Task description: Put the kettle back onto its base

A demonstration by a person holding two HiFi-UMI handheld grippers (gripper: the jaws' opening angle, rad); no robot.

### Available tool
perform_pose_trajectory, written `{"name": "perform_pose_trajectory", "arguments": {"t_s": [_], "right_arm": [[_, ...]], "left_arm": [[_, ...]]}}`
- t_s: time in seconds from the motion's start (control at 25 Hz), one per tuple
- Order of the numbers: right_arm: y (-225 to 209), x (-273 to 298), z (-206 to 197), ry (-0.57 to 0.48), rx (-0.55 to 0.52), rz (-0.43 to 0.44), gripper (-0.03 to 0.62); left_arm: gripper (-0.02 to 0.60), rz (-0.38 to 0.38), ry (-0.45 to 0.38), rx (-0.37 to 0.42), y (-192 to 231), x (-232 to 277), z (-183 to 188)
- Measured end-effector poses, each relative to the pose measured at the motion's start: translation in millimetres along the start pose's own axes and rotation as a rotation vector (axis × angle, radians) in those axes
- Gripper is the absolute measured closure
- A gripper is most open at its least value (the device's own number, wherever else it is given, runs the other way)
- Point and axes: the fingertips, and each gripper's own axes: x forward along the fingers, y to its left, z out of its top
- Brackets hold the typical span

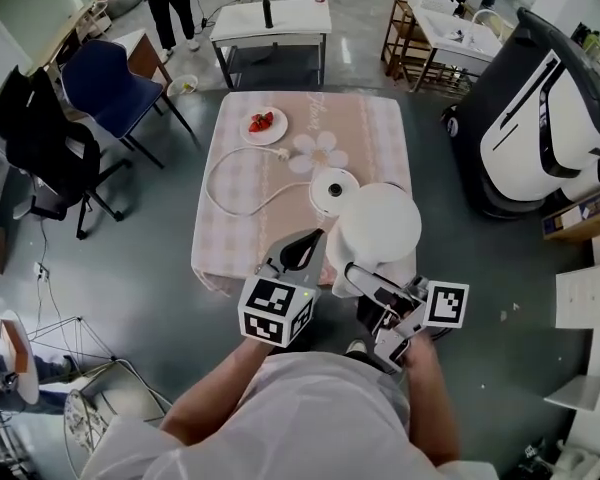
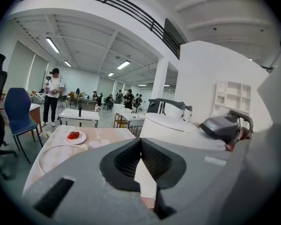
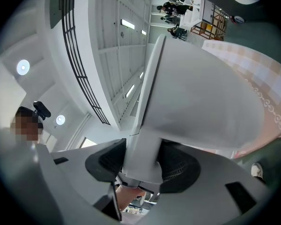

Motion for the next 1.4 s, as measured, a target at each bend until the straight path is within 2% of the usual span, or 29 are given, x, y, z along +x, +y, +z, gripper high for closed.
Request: {"name": "perform_pose_trajectory", "arguments": {"t_s": [0.36,0.72,0.92,1.4], "right_arm": [[6,40,15,-0.064,-0.016,-0.022,0.396],[7,57,25,-0.031,-0.047,-0.038,0.396],[-2,60,36,0.001,-0.038,-0.028,0.396],[-39,73,77,0.158,-0.024,0.002,0.396]], "left_arm": [[0.576,-0.071,-0.005,0.02,33,-2,13],[0.576,-0.071,-0.02,-0.006,48,3,15],[0.575,-0.04,-0.011,-0.007,54,14,14],[0.576,0.118,0.014,-0.041,80,51,14]]}}
